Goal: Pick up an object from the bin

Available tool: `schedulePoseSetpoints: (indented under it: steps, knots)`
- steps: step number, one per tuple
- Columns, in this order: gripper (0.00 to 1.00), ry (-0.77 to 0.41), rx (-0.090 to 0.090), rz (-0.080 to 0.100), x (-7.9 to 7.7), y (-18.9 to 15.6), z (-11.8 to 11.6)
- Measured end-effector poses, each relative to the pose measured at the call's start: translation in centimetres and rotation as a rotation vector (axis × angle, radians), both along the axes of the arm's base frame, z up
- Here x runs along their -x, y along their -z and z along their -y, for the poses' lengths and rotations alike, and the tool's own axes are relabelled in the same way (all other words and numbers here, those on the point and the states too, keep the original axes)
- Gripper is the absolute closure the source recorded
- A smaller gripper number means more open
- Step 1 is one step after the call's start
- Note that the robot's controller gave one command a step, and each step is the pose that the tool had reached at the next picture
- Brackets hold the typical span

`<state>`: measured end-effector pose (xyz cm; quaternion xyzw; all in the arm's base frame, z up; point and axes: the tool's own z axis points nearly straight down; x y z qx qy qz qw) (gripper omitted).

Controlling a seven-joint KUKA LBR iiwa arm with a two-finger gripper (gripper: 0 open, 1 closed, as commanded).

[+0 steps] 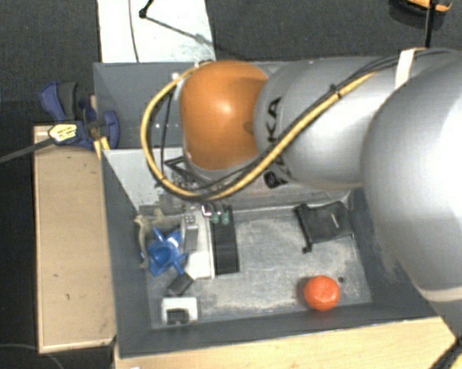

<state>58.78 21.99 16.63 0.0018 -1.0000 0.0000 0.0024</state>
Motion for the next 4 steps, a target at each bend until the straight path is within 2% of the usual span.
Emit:
schedulePoseSetpoints:
  steps: [1,2,3,4]
  knots:
    - [0.0,0.005,-0.002,0.008,-0.2,-0.5,0.1]
    - [0.0,0.055,-0.004,0.011,1.0,3.6,1.6]
    - [1.0,-0.048,-0.003,0.006,1.9,8.5,2.0]
    - [1.0,-0.048,-0.003,0.006,1.9,8.5,2.0]
